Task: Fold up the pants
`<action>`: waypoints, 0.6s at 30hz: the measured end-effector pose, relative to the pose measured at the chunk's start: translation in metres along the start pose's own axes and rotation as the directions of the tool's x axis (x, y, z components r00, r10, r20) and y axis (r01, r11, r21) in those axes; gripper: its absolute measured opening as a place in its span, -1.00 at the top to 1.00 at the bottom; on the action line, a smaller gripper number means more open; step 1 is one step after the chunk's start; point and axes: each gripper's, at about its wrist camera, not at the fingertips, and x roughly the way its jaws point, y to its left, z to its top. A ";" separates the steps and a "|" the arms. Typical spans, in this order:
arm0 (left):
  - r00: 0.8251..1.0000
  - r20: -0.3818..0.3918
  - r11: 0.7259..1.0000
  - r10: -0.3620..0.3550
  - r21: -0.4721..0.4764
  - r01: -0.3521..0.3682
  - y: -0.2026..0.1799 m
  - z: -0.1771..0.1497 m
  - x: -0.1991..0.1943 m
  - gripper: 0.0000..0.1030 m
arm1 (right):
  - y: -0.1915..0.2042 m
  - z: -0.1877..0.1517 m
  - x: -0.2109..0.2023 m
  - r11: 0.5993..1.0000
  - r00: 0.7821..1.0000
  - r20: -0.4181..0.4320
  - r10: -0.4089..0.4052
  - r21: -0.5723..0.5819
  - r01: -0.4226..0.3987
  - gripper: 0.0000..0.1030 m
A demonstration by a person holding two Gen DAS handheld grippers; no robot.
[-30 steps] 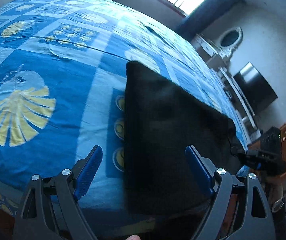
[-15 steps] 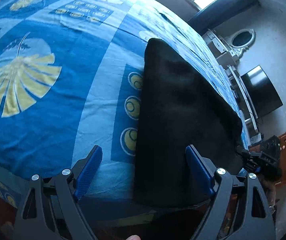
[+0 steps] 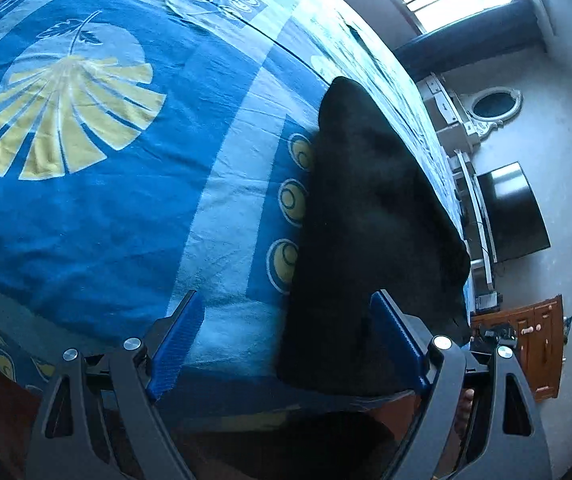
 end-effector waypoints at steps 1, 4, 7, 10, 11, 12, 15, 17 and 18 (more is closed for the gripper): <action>1.000 -0.005 1.000 -0.023 -0.011 0.023 0.000 0.000 0.000 -0.63 | -0.001 -0.001 0.004 1.000 1.000 0.000 0.000 0.001 0.000 -0.72; 0.992 -0.041 0.989 -0.121 -0.088 0.117 0.002 -0.006 0.006 -0.63 | 0.000 -0.003 0.011 1.000 1.000 -0.016 -0.005 -0.016 0.005 -0.73; 0.985 -0.050 0.978 -0.162 -0.139 0.154 0.005 -0.012 0.013 -0.63 | 0.004 -0.004 0.015 0.999 1.000 -0.014 -0.013 -0.034 0.013 -0.73; 0.962 -0.057 0.949 -0.265 -0.191 0.250 0.005 -0.014 0.020 -0.64 | 0.009 -0.005 0.020 0.998 1.000 -0.009 -0.027 -0.048 0.026 -0.62; 0.962 -0.052 0.946 -0.268 -0.204 0.253 0.005 -0.015 0.022 -0.67 | 0.008 -0.006 0.021 0.997 0.999 -0.007 -0.047 -0.058 0.046 -0.30; 0.963 -0.049 0.948 -0.266 -0.194 0.252 0.004 -0.015 0.022 -0.67 | 0.008 -0.007 0.022 0.996 0.998 -0.006 -0.060 -0.066 0.059 0.01; 0.954 -0.041 0.934 -0.298 -0.217 0.283 0.011 -0.015 0.027 -0.67 | 0.004 -0.007 0.025 0.996 0.998 -0.016 -0.057 -0.067 0.056 0.22; 0.947 -0.028 0.916 -0.321 -0.262 0.303 0.016 -0.015 0.028 -0.67 | 0.005 -0.008 0.027 0.996 0.999 -0.012 -0.053 -0.066 0.052 0.24; 0.945 -0.036 0.916 -0.324 -0.261 0.304 0.015 -0.014 0.029 -0.67 | 0.006 -0.008 0.028 0.997 0.999 -0.010 -0.052 -0.066 0.051 0.25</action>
